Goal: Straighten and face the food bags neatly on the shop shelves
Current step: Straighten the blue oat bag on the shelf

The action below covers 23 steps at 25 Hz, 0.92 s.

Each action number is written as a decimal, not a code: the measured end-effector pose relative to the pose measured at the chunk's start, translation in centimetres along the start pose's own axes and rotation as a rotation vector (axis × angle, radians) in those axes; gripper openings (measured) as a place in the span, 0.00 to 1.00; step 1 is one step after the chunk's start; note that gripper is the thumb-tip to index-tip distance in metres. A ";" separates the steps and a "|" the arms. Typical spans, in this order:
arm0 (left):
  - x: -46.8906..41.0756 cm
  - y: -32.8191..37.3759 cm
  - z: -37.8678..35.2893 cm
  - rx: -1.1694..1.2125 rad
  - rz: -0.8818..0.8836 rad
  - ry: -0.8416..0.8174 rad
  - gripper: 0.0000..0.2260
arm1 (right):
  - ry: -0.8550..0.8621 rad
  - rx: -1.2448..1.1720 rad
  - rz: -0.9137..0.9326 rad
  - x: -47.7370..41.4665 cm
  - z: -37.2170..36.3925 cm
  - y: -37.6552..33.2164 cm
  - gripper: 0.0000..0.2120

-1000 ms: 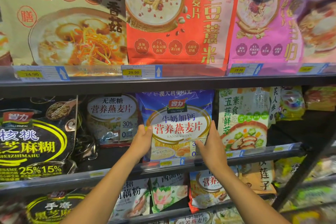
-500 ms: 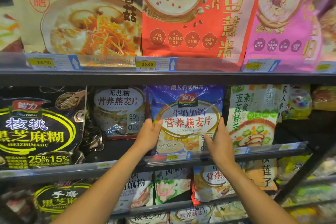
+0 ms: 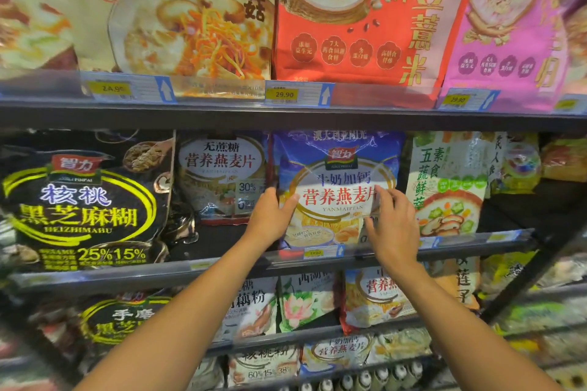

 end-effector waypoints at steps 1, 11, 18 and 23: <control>0.3 0.1 0.1 -0.007 -0.017 -0.007 0.18 | -0.006 0.013 0.011 0.0 0.3 0.0 0.33; 9.0 1.6 5.1 -0.562 -0.223 0.189 0.31 | -0.086 0.040 0.202 0.7 4.7 -1.8 0.35; 16.7 1.2 11.6 -0.973 -0.237 0.401 0.32 | -0.110 -0.040 0.450 4.3 6.6 -8.7 0.39; 19.3 -0.8 16.3 -1.014 -0.181 0.451 0.32 | -0.110 -0.131 0.544 6.2 6.8 -13.8 0.37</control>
Point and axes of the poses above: each hand's wrist, its own x-axis away from the middle knuckle, its own z-axis out of the back of the hand, y = z × x, the point moved 5 cm from there along -x, towards the middle knuckle, and after that the axes turned 2 degrees about -z, right-handed, at the moved point
